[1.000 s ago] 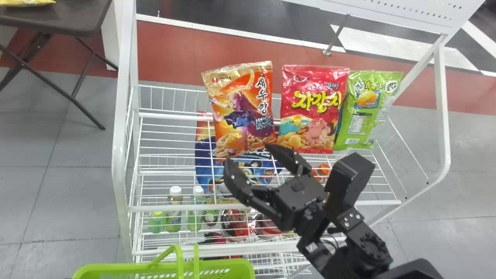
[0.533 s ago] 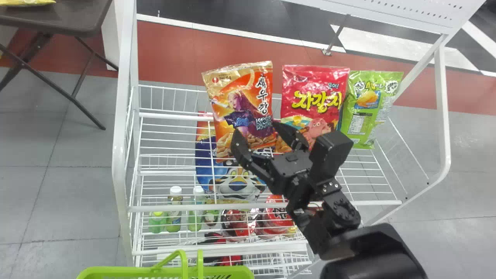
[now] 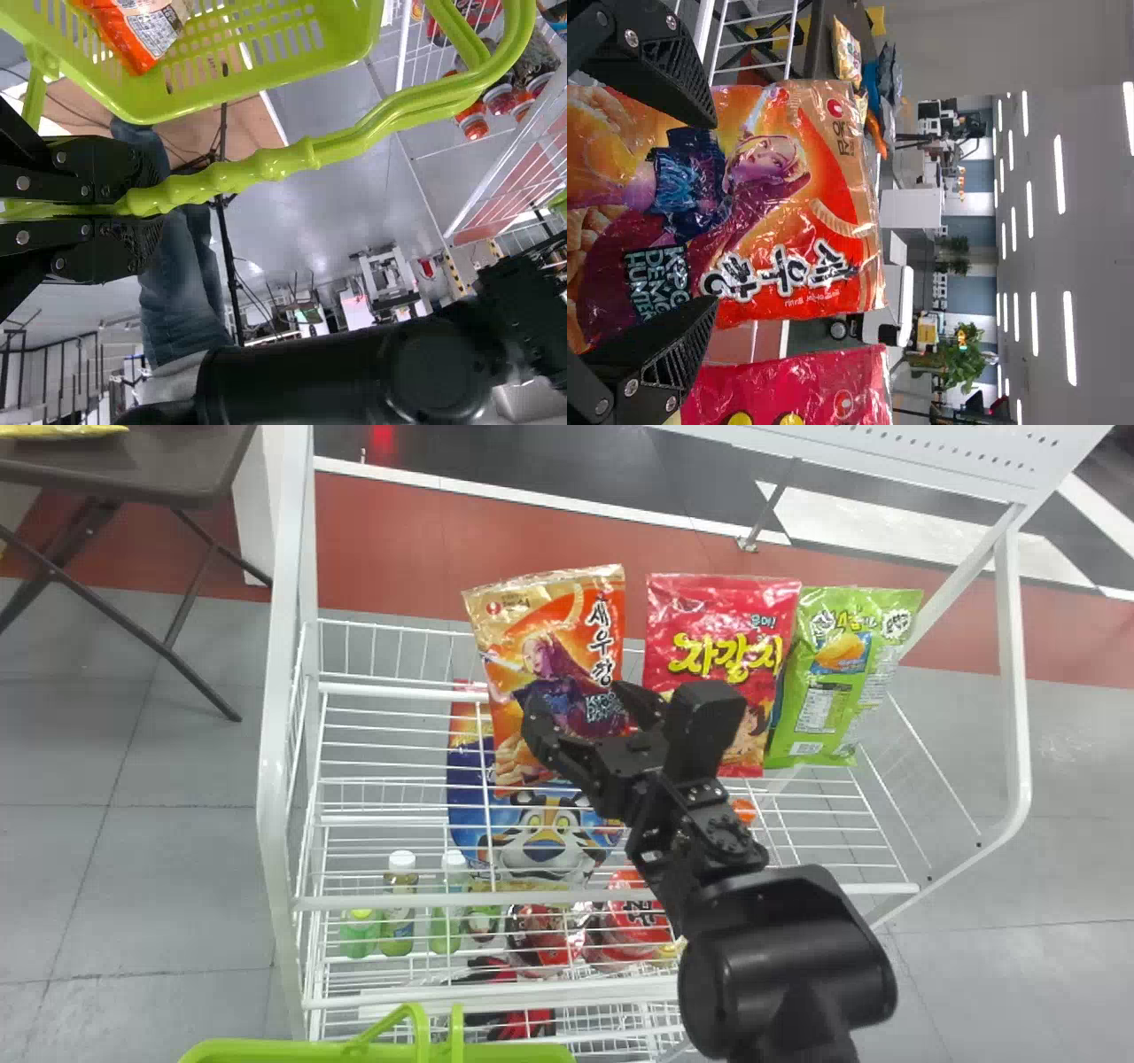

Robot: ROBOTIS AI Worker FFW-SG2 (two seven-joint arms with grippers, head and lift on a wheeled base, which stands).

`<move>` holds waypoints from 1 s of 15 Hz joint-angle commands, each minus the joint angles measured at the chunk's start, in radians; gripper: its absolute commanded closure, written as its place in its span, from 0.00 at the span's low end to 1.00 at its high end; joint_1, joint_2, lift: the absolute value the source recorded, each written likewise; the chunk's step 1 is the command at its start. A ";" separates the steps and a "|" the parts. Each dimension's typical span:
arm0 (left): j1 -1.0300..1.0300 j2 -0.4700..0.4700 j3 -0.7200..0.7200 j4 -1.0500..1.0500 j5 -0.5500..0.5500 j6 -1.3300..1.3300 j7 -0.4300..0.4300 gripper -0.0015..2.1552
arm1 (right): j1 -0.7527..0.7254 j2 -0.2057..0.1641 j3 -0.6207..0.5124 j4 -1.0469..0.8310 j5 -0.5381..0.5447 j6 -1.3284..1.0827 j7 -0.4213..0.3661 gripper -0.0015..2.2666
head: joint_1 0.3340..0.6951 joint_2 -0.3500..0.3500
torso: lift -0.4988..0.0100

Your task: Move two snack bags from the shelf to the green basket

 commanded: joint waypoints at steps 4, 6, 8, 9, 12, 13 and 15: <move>-0.016 0.003 0.011 0.031 0.006 -0.006 -0.003 0.98 | -0.103 0.018 0.027 0.119 0.055 0.022 -0.014 0.11 | 1.00 0.00 | 0.95; -0.016 0.005 0.026 0.037 0.018 -0.012 -0.009 0.98 | -0.112 0.024 0.027 0.128 0.058 0.025 -0.014 0.69 | 1.00 0.00 | 0.95; -0.016 0.005 0.026 0.037 0.020 -0.012 -0.009 0.98 | -0.113 0.024 0.030 0.128 0.065 0.038 -0.009 0.90 | 1.00 0.00 | 0.95; -0.016 0.005 0.029 0.037 0.021 -0.012 -0.011 0.98 | -0.113 0.027 0.043 0.127 0.059 0.044 -0.010 0.94 | 1.00 0.00 | 0.95; -0.016 0.005 0.034 0.034 0.028 -0.015 -0.009 0.98 | -0.087 0.025 0.041 0.096 0.044 0.044 -0.004 0.97 | 1.00 0.00 | 0.95; -0.016 0.005 0.034 0.033 0.028 -0.015 -0.009 0.98 | -0.072 0.025 0.041 0.069 0.036 0.047 0.003 0.97 | 1.00 0.00 | 0.95; -0.019 0.005 0.034 0.030 0.028 -0.015 -0.008 0.98 | -0.012 0.015 0.038 -0.036 0.002 0.062 0.013 0.97 | 1.00 0.00 | 0.95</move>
